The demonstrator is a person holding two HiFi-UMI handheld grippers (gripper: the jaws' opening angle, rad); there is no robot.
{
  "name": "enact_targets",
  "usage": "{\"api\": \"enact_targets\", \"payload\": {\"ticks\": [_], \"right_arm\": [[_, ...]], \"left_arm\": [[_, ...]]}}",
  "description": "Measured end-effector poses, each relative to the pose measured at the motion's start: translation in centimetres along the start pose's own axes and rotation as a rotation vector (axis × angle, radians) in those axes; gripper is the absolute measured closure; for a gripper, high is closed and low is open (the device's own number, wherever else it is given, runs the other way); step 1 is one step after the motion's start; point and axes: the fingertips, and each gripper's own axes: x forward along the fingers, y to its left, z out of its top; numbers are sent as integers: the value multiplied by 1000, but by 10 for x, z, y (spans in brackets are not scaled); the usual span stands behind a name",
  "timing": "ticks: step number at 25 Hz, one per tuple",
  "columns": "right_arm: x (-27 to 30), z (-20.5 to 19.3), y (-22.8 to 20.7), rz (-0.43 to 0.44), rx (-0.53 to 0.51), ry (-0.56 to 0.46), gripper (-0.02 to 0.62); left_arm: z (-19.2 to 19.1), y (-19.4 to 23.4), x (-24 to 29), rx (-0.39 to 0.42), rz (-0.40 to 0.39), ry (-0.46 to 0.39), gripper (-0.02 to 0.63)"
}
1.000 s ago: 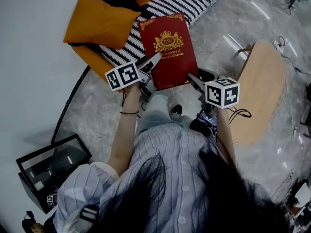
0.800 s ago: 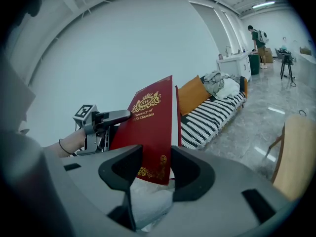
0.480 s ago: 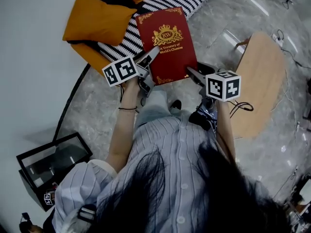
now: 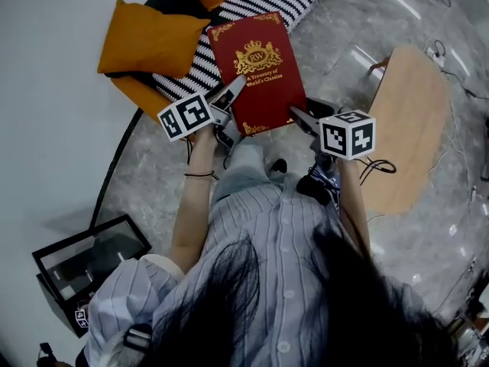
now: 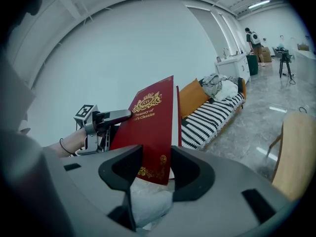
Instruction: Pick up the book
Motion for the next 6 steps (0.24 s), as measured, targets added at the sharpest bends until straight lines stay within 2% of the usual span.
{"api": "enact_targets", "payload": {"ticks": [6], "right_arm": [[0, -8, 0, 7, 1, -8, 408]], "left_arm": [[-6, 1, -2, 10, 5, 3, 314]]}}
